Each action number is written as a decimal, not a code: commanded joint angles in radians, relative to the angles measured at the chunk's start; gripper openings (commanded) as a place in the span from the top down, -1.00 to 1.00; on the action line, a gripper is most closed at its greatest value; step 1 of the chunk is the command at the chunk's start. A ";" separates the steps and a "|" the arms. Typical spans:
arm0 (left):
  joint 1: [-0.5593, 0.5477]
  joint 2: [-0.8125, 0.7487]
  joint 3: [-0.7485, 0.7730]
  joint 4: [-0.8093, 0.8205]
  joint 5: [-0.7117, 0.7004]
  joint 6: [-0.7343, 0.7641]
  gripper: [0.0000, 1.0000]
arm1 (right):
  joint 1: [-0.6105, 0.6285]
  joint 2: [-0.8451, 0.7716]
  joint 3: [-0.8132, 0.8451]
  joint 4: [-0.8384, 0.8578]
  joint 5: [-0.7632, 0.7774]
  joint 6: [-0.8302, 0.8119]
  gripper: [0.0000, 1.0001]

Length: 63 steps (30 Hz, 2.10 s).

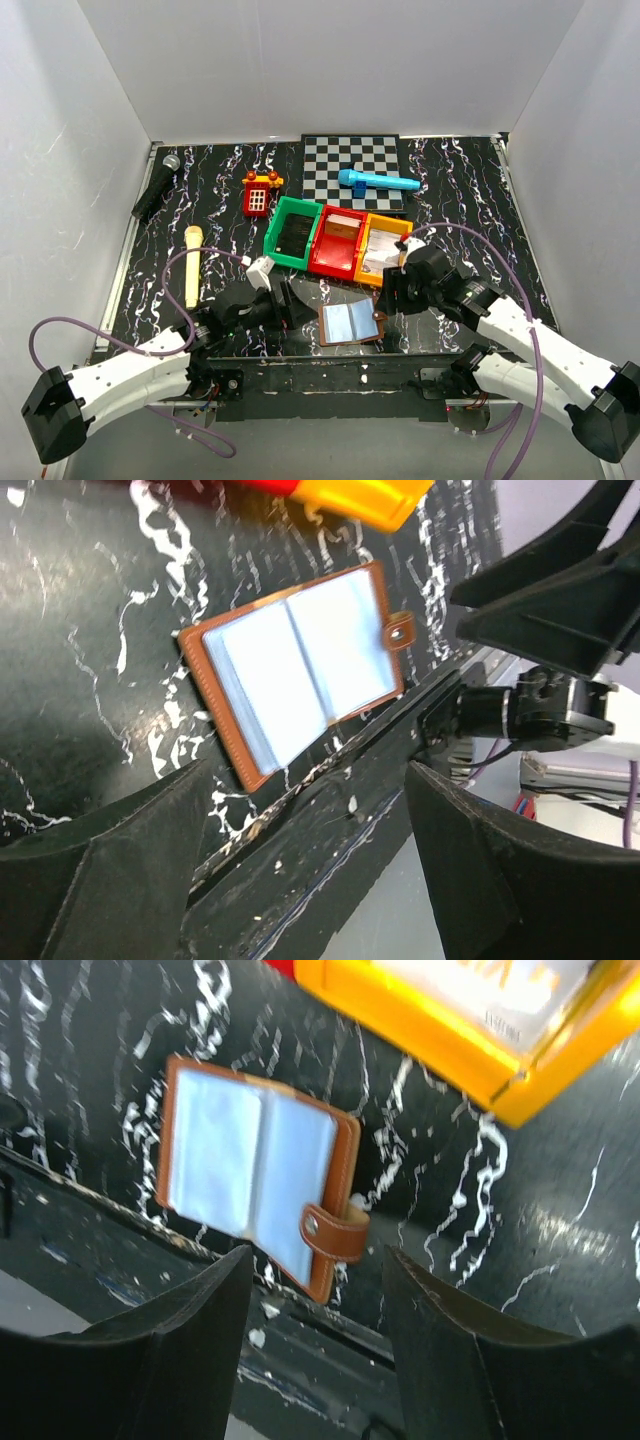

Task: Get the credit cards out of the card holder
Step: Remove the credit card from the card holder.

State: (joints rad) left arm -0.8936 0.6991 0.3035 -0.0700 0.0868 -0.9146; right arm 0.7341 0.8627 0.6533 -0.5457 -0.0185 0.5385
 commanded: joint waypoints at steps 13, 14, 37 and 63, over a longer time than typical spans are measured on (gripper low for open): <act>-0.051 0.097 0.013 0.022 -0.007 -0.059 -0.50 | 0.175 0.106 -0.015 -0.085 0.189 0.100 -0.41; -0.051 0.096 0.011 0.022 -0.007 -0.061 -0.50 | 0.183 0.127 -0.011 -0.085 0.193 0.104 -0.41; -0.051 0.039 0.013 -0.057 -0.028 -0.050 -0.50 | 0.183 0.200 -0.017 0.032 0.299 0.172 -0.24; -0.051 0.242 0.176 0.024 0.054 0.057 -0.30 | 0.329 0.311 -0.058 0.092 0.207 0.317 -0.03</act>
State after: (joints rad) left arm -0.9401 0.8467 0.3790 -0.1143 0.0933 -0.9142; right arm 1.0561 1.1736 0.5327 -0.3580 0.0834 0.8352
